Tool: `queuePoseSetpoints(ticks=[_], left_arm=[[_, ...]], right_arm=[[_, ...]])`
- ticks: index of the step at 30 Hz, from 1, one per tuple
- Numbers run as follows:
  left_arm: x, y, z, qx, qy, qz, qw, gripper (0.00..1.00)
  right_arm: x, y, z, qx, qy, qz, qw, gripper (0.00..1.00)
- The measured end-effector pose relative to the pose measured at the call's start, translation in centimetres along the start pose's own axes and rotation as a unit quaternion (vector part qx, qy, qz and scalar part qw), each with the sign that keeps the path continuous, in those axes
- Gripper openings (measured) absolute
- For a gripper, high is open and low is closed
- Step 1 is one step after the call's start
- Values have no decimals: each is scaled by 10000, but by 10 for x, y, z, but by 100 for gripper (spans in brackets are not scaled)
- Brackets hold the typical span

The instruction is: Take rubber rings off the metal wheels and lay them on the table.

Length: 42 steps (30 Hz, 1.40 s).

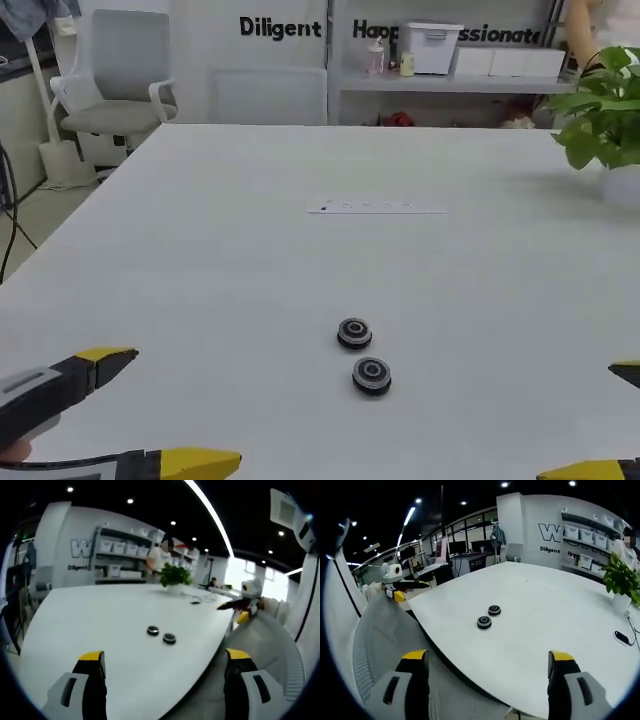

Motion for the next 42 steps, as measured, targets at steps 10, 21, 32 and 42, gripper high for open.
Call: queuePoseSetpoints(ticks=[10,21,32,42], left_arm=[[-1,-3,3,208,-186,-13,9996,100],[5,-8,-3,398,-339,-113,9986,100],[14,-6,-2,477,-352,-18,9982,100],[26,-9,3,521,-318,49,9981,100]], right_arm=[[-1,4,0,270,143,23,9995,97],[-3,9,-12,309,-160,327,9989,97],[7,5,-24,394,-128,224,9989,96],[10,11,-32,448,-37,174,9988,96]])
Point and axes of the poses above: the centre of the closed fingertips' face, and the gripper's own axes: y roughly forward along the fingers, z roughly to its left, x roughly out of its top, the point moved 8 cm from there along -y, roughly backward along the fingers, and after that the axes turned 12 degrees about z, right-handed, at the moved point
